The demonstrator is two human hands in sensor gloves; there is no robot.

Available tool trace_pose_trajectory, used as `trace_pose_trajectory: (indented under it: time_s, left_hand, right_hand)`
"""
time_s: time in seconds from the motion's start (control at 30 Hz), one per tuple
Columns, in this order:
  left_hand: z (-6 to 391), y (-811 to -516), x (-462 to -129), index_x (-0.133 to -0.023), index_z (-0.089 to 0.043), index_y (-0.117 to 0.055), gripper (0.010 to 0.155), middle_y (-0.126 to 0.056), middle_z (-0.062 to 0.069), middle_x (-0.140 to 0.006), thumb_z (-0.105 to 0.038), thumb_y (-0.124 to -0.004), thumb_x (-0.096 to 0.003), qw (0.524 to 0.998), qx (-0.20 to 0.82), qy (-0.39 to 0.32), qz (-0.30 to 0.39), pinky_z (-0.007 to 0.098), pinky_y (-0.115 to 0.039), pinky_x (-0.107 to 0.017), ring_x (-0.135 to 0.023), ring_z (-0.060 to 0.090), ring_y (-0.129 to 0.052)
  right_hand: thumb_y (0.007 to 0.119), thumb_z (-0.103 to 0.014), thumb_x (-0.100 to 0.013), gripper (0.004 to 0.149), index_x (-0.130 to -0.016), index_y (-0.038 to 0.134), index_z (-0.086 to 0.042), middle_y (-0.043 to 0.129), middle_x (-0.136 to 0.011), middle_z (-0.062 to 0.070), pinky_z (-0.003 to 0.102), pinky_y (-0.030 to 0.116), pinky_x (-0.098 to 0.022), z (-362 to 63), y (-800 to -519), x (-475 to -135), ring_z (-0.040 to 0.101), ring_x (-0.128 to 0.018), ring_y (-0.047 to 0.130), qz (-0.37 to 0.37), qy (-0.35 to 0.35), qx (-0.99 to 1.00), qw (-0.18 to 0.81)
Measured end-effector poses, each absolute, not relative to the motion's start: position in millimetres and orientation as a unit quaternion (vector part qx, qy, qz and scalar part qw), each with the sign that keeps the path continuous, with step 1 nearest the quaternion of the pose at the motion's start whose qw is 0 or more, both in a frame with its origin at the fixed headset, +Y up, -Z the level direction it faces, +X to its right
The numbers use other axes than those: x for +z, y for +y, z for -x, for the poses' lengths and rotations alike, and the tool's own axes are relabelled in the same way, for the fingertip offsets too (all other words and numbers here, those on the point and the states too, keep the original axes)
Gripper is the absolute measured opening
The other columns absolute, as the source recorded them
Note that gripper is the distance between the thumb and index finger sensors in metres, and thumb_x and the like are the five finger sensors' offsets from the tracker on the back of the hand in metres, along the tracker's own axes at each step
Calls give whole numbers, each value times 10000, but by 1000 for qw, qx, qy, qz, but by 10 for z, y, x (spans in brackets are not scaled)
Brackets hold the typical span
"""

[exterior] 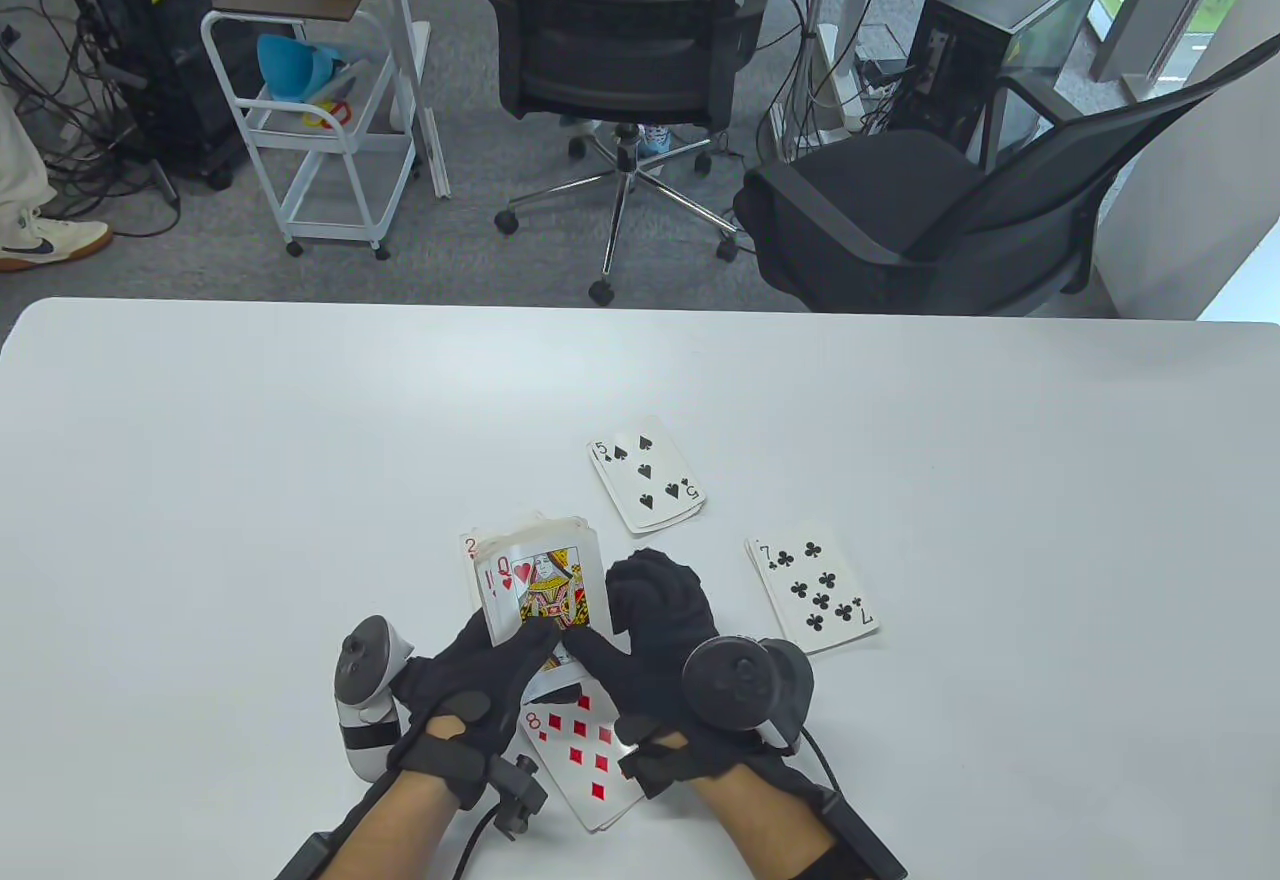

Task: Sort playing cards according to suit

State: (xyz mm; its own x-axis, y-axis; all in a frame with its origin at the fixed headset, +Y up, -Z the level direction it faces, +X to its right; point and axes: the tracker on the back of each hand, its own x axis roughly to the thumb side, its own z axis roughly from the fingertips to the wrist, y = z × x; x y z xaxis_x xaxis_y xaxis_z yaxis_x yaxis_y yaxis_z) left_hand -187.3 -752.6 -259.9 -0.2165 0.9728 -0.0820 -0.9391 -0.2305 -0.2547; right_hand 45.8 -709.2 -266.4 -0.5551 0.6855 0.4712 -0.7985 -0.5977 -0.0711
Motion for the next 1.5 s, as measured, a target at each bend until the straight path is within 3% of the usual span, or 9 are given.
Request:
trace_pose_trajectory:
  time_s: [0.27,0.9,1.1,1.33,1.5]
  left_hand:
    - [1877,-7525,-2597,-1030,-244,-624,599,-813,18,-990,-481,-849,-528,611,780,-73,115,420,-951,-474,-833,301,-951]
    - [2064,-7423,-2622,-1037,-246,-608,594,-793,19,-1005,-461,-839,-534,589,802,-68,72,424,-945,-491,-850,302,-936]
    - [2137,-7282,-2604,-1034,-246,-614,586,-802,20,-998,-461,-834,-535,581,808,-91,43,419,-951,-481,-840,299,-947]
    - [2206,-7130,-2592,-1035,-226,-610,586,-805,35,-991,-464,-818,-542,560,819,-118,19,416,-957,-465,-827,300,-957]
    - [2333,-7049,-2604,-1042,-216,-590,595,-790,42,-999,-465,-804,-546,547,828,-120,-9,418,-954,-469,-833,308,-949]
  right_hand:
    - [814,-398,-524,393,-785,812,-103,745,-959,133,716,447,-694,-503,-7064,-2667,470,-988,612,-194,-163,870,422]
    - [839,-392,-522,408,-816,814,-110,718,-983,138,722,433,-691,-665,-7069,-2783,479,-993,590,-137,-150,880,430]
    - [833,-368,-529,392,-810,829,-95,718,-979,145,726,423,-688,-829,-7200,-2906,484,-989,585,-80,-104,859,495]
    - [843,-366,-532,390,-803,842,-86,691,-996,156,739,388,-682,-844,-7299,-2984,499,-997,548,-61,-72,882,462]
    - [849,-403,-535,385,-778,842,-105,678,-979,155,747,353,-682,-746,-7352,-3082,508,-1008,506,-56,-7,908,415]
